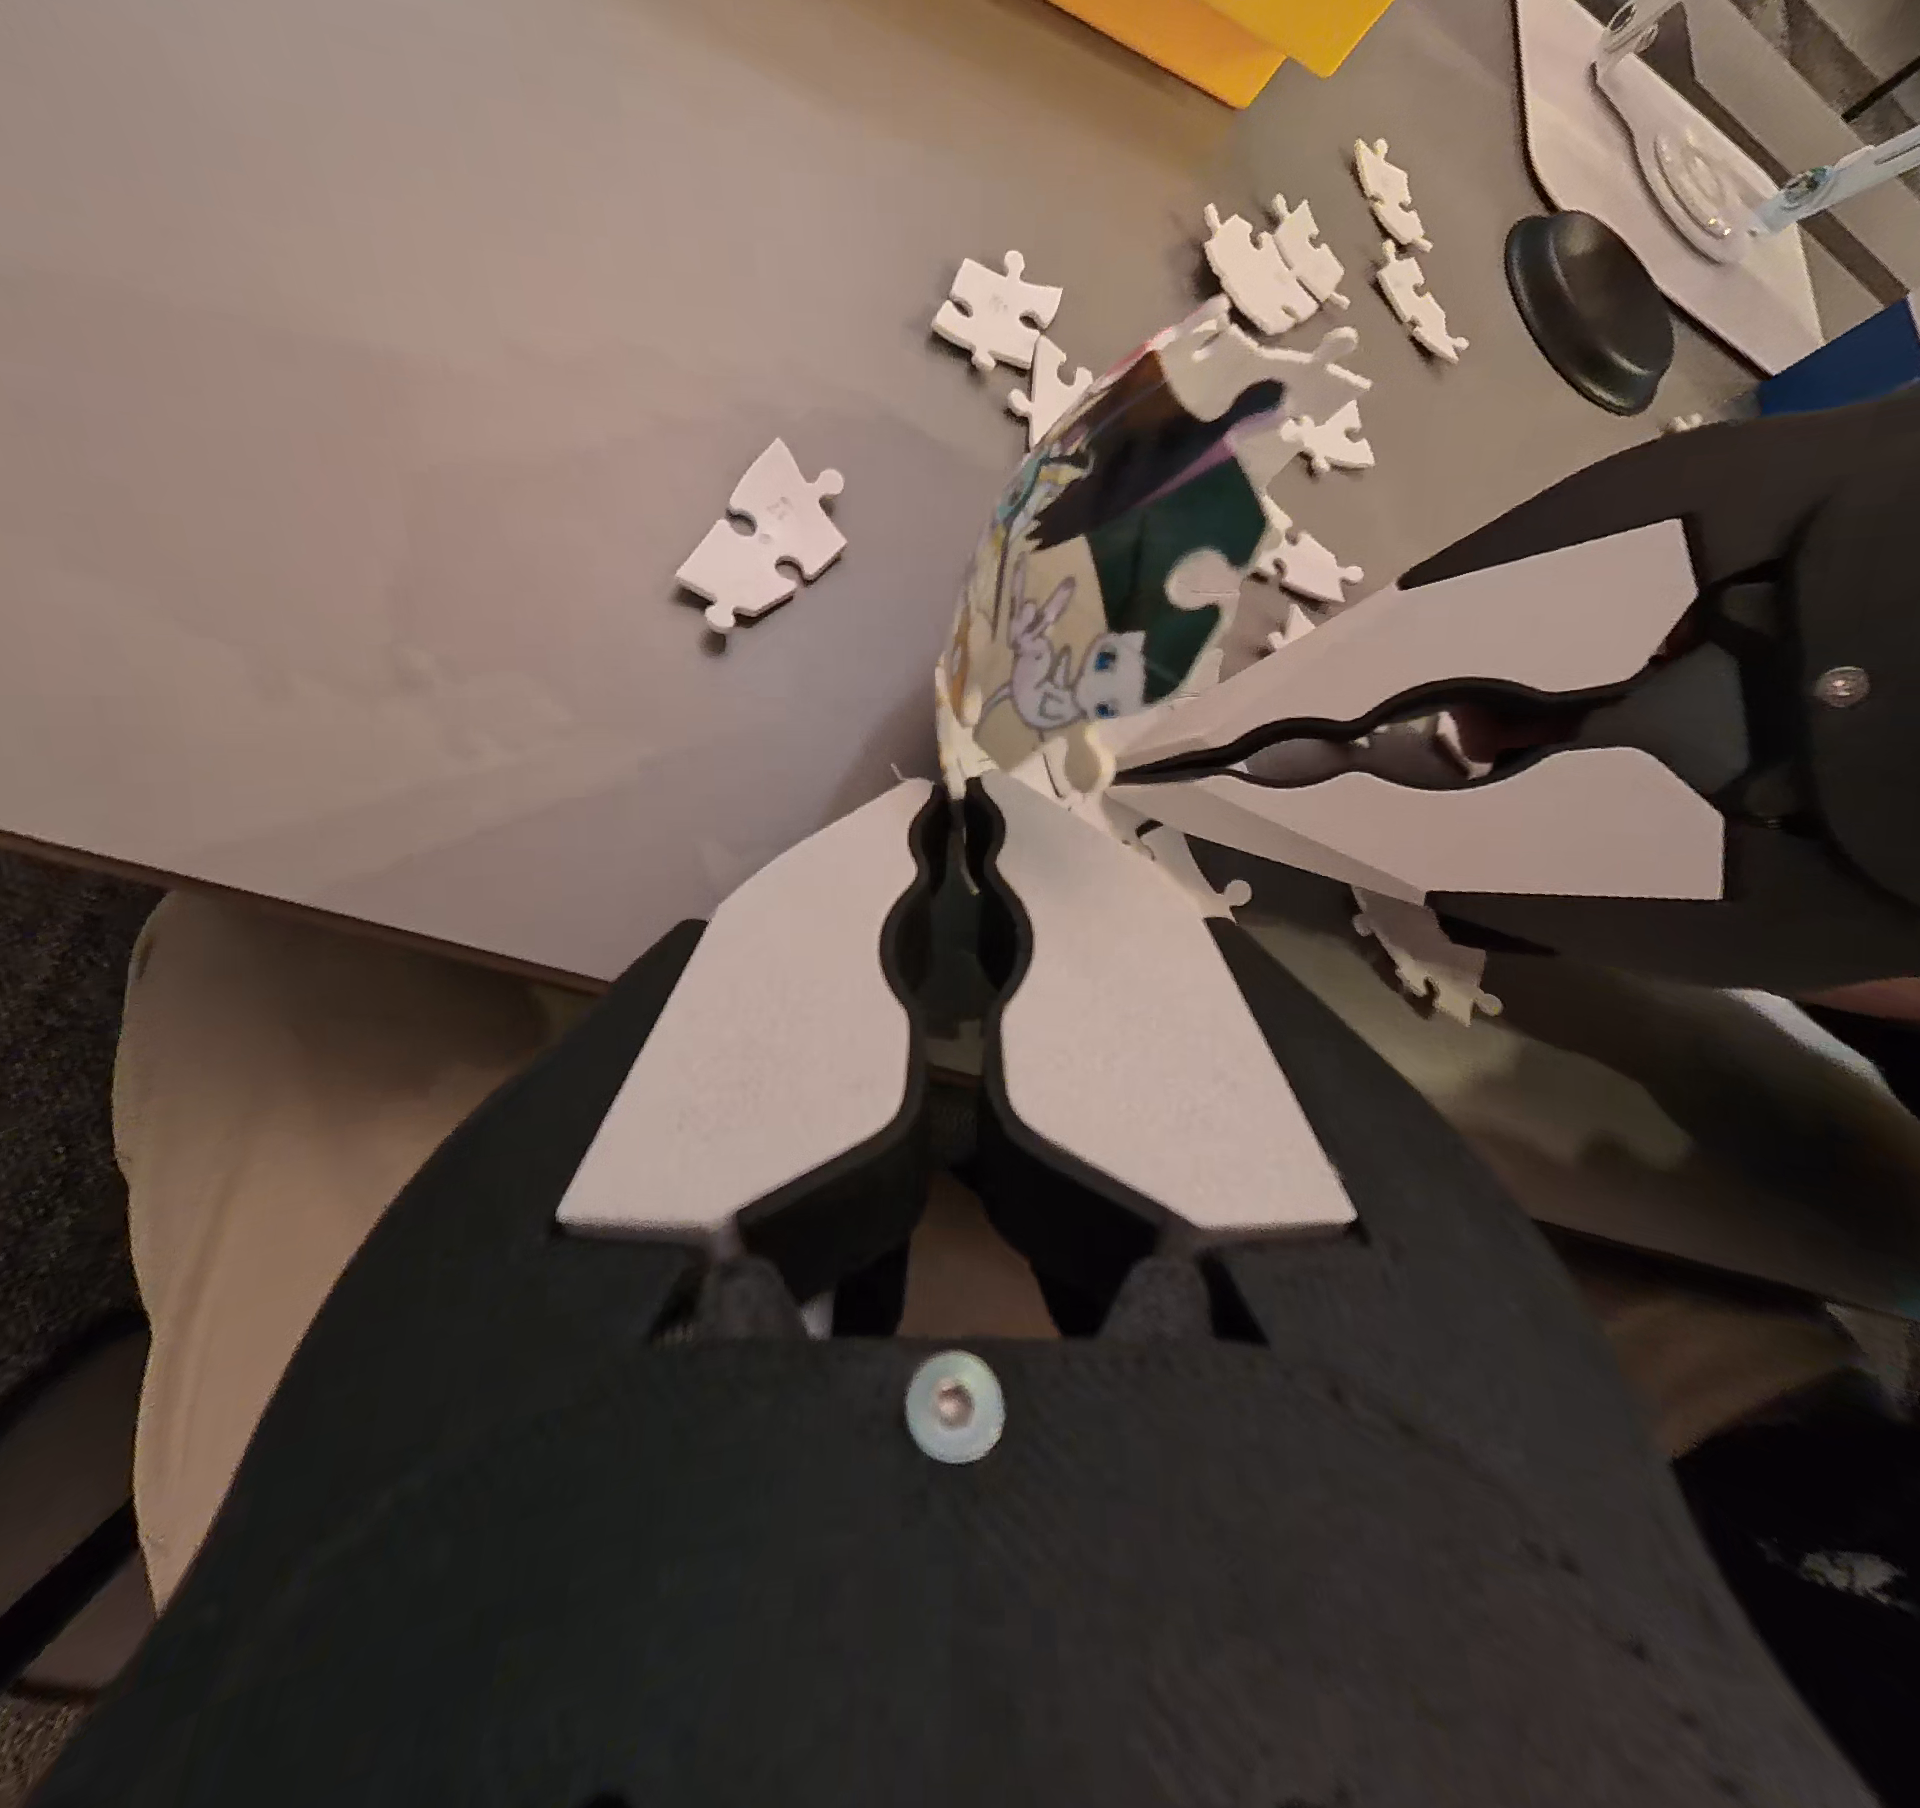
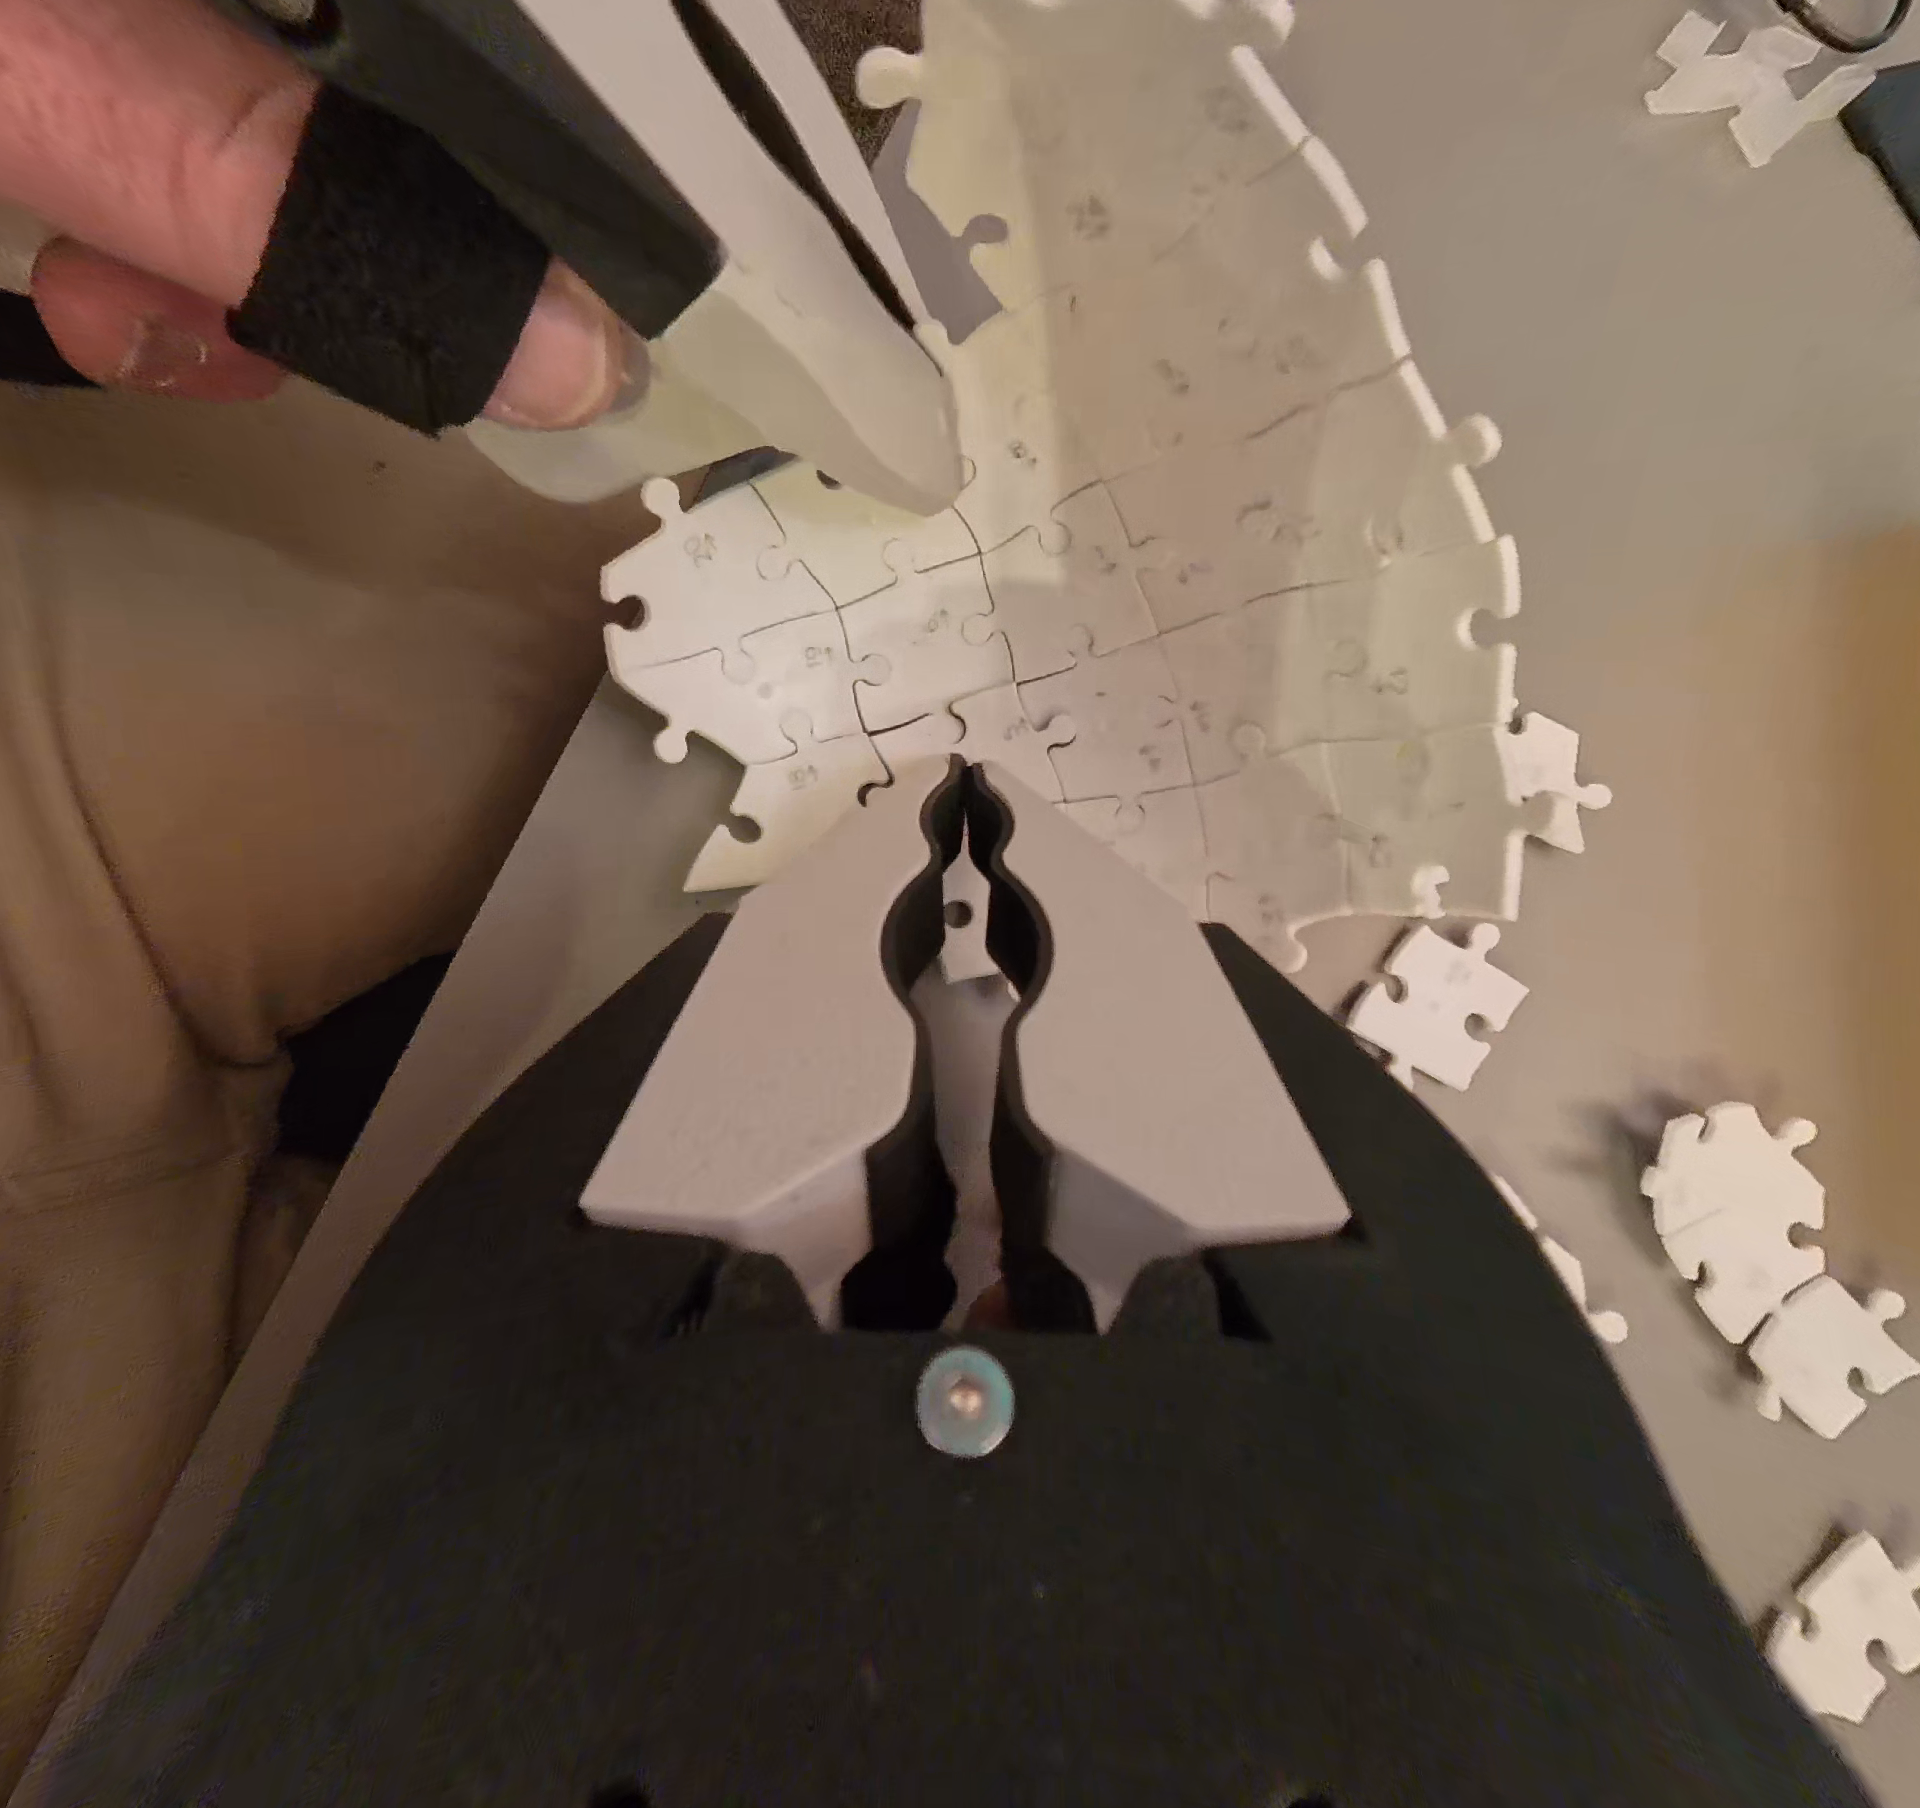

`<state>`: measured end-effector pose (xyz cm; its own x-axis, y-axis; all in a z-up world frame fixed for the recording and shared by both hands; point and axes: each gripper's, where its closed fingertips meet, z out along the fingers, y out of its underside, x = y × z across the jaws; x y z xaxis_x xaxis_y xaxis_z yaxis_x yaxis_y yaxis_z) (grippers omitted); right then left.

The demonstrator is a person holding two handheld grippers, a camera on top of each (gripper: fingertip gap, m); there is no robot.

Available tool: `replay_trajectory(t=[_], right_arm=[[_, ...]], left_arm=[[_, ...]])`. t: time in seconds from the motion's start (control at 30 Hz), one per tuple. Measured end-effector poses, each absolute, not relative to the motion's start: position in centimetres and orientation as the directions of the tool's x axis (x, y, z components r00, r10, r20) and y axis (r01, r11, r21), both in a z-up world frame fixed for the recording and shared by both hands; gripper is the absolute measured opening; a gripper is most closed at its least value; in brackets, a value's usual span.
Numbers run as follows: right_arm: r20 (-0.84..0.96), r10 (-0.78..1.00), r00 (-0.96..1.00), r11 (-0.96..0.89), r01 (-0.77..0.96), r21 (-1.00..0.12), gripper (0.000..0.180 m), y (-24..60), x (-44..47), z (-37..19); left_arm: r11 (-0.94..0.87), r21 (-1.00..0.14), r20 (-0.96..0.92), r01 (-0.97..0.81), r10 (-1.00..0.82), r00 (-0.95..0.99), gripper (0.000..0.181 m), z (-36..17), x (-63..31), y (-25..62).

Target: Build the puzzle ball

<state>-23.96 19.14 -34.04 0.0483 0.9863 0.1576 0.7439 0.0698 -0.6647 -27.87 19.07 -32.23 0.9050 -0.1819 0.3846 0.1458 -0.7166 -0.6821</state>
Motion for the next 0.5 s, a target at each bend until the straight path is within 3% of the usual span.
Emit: replay_trajectory(t=[0.03, 0.5], right_arm=[[0.151, 0.987, 0.059, 0.058, 0.741, -0.669, 0.0, 19.18, -23.96, -34.04], [0.134, 0.983, 0.127, 0.005, 0.708, -0.706, 0.0, 19.08, -23.88, -33.84]], left_arm=[[-0.711, -0.689, 0.374, 0.143, -0.179, 0.91, 0.003, -32.19, -27.86, 19.09], [-0.668, -0.732, 0.309, 0.135, -0.149, 0.939, 0.003, -32.21, -27.83, 18.95]])
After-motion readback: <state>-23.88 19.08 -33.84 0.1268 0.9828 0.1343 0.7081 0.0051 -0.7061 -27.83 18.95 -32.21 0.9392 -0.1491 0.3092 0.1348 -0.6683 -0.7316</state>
